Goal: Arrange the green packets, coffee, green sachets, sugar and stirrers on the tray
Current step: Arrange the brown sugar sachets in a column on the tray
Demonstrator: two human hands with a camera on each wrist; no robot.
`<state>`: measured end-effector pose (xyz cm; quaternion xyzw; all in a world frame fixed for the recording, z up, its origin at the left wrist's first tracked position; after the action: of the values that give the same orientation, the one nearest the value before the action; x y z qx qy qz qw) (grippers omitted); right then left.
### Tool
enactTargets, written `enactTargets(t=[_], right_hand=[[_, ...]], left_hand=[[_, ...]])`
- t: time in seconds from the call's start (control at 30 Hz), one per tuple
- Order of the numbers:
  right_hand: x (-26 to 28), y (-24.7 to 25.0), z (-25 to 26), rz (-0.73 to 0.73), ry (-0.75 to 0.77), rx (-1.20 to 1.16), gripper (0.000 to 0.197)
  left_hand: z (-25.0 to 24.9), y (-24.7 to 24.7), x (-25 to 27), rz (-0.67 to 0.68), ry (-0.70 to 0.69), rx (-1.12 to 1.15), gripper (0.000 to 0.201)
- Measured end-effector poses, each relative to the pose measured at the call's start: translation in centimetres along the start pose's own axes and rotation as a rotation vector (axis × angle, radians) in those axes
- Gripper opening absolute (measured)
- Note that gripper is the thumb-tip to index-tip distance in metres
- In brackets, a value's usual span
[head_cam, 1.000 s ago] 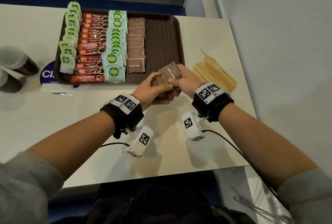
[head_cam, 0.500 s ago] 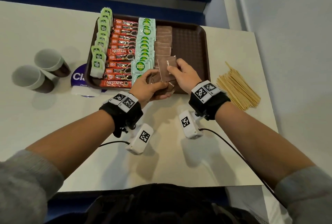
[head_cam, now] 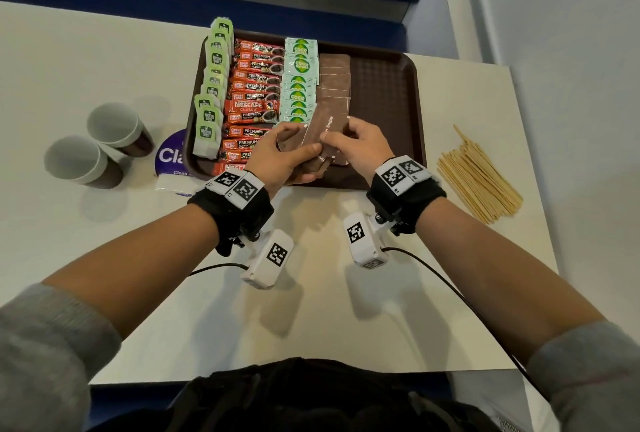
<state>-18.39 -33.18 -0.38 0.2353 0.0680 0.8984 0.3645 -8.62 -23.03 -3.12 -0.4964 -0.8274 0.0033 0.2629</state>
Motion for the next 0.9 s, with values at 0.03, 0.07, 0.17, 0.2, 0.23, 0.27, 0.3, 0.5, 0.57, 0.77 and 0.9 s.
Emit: enactTargets(t=[0.03,0.07,0.17,0.2,0.23,0.27,0.3,0.5,0.57,0.77,0.9], right_hand=[[-0.1,0.0,-0.2,0.024,-0.007,0.015,0.023],[-0.3,0.0,-0.3,0.060,-0.014,0.057,0.023],[-0.6,-0.2,-0.1,0.147,0.001,0.218,0.034],[-0.7,0.0,0.1,0.141,0.015,0.246,0.037],[-0.9,0.2,0.4,0.123,0.035,0.270,0.038],[-1.1,0.4,0.6,0.106,0.055,0.298,0.035],[-1.3,0.7,1.0,0.096,0.073,0.325,0.030],[-2.8,3.2,0.4,-0.021,0.077,0.439,0.024],[-3.4,4.3,-1.2,-0.071,0.030,0.410,0.025],[-3.9,4.0,-5.5,-0.025,-0.121,0.399,0.019],[-3.9,3.5,-6.6,-0.029,-0.173,0.342,0.014]], left_hand=[[-0.1,0.3,-0.1,-0.005,0.002,-0.006,0.027],[-0.3,0.7,-0.2,-0.011,0.000,-0.019,0.026],[-0.8,1.3,-0.3,-0.005,-0.019,-0.103,0.026],[-0.9,1.3,-0.4,0.009,-0.016,-0.143,0.027],[-1.0,1.3,-0.5,0.027,-0.009,-0.180,0.028],[-1.1,1.2,-0.5,0.047,-0.002,-0.207,0.029],[-1.2,1.2,-0.6,0.060,-0.001,-0.226,0.029],[-2.1,2.0,-1.3,0.004,-0.052,-0.243,0.029],[-2.3,2.5,-1.5,-0.020,-0.058,-0.227,0.030],[-2.4,3.4,-2.1,-0.060,-0.077,-0.178,0.031],[-2.3,3.5,-2.3,-0.060,-0.083,-0.181,0.032]])
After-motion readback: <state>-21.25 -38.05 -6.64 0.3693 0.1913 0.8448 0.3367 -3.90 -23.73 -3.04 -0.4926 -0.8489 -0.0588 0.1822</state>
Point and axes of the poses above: each hand's wrist, its own x-axis away from the middle knuckle, its own y-axis out of the back of the hand, z = x × y, the point moved 8 cm from there along -x, towards the middle knuckle, and after that the axes turned 7 degrees about z, right-handed, at the moved point
